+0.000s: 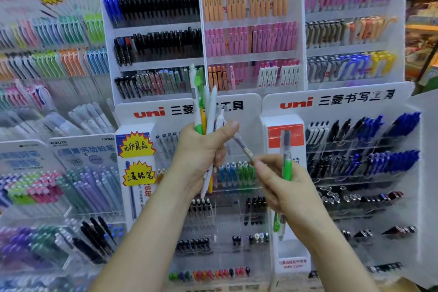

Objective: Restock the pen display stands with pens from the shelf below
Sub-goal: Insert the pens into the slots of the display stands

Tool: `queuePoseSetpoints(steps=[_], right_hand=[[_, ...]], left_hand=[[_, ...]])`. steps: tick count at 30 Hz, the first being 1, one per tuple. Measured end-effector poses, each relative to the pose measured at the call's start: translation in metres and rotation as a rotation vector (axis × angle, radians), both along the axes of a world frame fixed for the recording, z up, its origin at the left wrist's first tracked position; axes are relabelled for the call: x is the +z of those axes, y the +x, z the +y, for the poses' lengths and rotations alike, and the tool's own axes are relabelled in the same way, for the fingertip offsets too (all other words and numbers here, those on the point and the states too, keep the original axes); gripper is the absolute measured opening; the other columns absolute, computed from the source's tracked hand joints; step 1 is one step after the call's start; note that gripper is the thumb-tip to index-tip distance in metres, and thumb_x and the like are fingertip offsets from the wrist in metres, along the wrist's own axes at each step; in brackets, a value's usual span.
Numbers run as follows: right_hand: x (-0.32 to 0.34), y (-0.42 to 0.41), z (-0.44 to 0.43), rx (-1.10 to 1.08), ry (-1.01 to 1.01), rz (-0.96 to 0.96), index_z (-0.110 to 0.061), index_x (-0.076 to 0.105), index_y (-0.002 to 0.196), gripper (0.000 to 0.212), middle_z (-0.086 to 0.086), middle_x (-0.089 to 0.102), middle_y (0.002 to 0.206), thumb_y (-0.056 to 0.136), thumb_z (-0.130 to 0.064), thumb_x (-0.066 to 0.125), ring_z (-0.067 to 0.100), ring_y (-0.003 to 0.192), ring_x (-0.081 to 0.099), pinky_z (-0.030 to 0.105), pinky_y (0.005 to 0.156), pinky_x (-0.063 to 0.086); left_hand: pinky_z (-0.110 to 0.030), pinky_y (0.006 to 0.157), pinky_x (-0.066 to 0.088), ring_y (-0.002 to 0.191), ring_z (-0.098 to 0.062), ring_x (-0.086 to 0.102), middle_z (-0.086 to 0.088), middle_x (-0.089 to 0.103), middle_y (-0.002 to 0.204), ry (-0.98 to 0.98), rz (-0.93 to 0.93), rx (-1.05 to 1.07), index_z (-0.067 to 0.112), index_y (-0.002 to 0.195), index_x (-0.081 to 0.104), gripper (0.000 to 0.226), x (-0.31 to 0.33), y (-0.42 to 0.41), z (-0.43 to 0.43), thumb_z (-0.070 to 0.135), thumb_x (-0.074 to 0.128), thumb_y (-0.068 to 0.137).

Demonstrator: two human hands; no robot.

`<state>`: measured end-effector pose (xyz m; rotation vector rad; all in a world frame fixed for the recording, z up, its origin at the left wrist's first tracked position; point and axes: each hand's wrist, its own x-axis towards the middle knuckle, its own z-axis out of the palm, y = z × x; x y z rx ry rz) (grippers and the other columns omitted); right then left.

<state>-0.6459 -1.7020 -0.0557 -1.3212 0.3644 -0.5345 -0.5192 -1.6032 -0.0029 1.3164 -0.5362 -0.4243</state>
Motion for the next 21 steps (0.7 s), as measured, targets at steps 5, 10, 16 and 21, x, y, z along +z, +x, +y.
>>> queuePoseSetpoints(steps=[5,10,16,21], right_hand=[[-0.016,-0.002,0.010,-0.149,-0.197,-0.051,-0.023,0.072,0.083,0.010,-0.011,0.064,0.070,0.083,-0.013,0.074,-0.001,0.051,0.048,0.011,0.049,0.036],[-0.021,-0.001,0.027,-0.135,-0.090,-0.090,-0.026,0.072,0.081,0.010,-0.012,0.058,0.059,0.077,-0.017,0.075,0.000,0.047,0.046,0.012,0.045,0.037],[-0.017,0.012,0.059,0.047,0.031,-0.048,-0.011,0.068,0.093,0.017,0.006,0.055,0.059,0.083,-0.024,0.066,0.012,0.038,0.032,0.019,0.036,0.025],[-0.018,0.027,0.087,0.125,0.055,0.055,-0.006,0.069,0.084,0.026,0.007,0.051,0.062,0.082,-0.032,0.066,0.012,0.042,0.032,0.020,0.040,0.020]], left_hand=[[-0.021,0.040,0.032,0.039,-0.012,0.035,0.000,0.056,0.053,0.069,-0.086,0.153,0.014,0.075,0.069,0.008,-0.003,-0.007,0.020,0.018,0.076,0.077],[-0.024,0.041,0.030,0.041,-0.015,0.033,-0.004,0.050,0.055,0.106,-0.073,0.153,0.011,0.074,0.069,0.024,-0.006,-0.004,0.054,0.029,0.078,0.062],[-0.020,0.040,0.030,0.037,-0.013,0.032,-0.040,0.059,0.095,-0.003,-0.083,0.120,0.012,0.079,0.071,0.036,-0.007,0.004,0.089,0.035,0.082,0.053],[-0.021,0.041,0.029,0.038,-0.015,0.031,-0.036,0.063,0.083,-0.050,-0.123,0.195,0.012,0.076,0.071,0.018,-0.006,0.024,0.117,0.024,0.077,0.064]])
